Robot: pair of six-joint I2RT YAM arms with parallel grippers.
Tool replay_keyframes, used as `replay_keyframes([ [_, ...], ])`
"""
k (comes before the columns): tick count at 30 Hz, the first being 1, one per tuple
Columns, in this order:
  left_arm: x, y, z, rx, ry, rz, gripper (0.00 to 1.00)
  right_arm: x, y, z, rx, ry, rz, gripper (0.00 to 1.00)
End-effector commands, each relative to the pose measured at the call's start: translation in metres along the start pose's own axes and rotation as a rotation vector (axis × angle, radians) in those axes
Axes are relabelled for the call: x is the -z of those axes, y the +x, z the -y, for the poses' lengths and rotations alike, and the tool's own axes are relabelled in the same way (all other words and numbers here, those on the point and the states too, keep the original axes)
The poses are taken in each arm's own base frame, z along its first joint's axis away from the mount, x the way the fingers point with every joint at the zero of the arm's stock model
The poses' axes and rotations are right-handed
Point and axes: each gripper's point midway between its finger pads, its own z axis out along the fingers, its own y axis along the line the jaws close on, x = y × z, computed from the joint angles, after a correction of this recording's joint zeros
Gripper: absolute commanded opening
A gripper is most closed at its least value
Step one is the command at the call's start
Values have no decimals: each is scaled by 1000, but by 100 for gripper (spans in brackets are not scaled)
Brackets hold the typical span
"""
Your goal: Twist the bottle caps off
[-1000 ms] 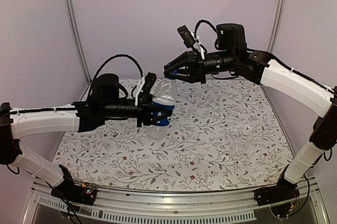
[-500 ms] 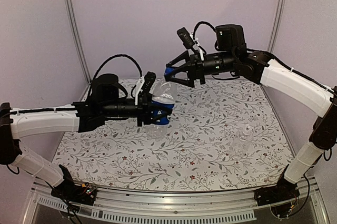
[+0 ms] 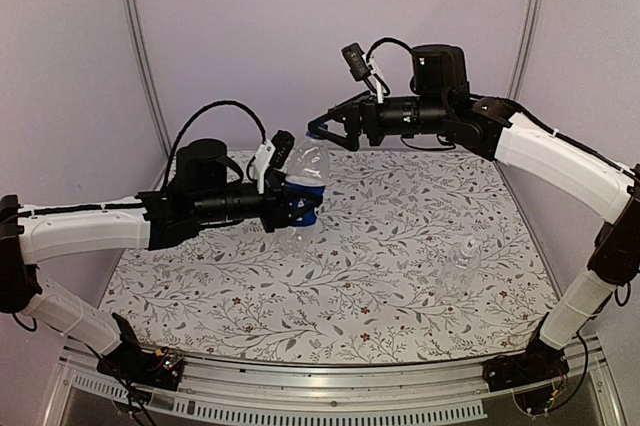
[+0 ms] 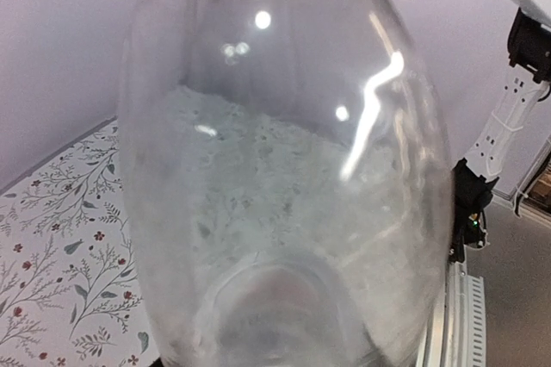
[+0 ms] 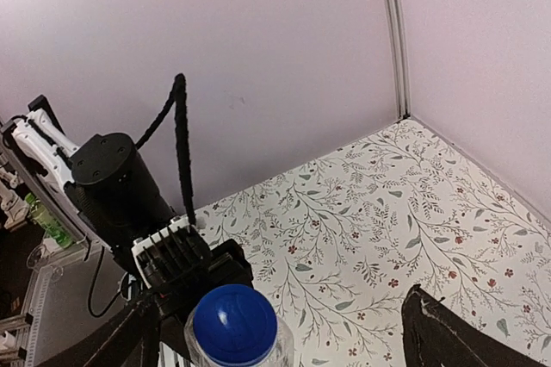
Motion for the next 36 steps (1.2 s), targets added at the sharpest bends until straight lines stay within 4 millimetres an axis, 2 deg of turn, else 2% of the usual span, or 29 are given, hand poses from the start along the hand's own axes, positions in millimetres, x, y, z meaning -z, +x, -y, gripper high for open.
replay_keyframes([
  [1,-3,-9,-5,-10,-48,10,36,18,-34,19,-120,166,129,94],
  [10,-5,-4,-13,-8,-98,-10,36,-4,-34,14,-176,171,120,93],
  [17,-4,-3,-25,-4,-174,-19,36,-19,-30,14,-201,185,110,91],
  [22,-3,-4,-26,-6,-188,-18,36,-28,-23,19,-208,206,90,87],
  [36,-2,-3,-32,-9,-224,-21,36,-38,-8,18,-222,178,53,54],
])
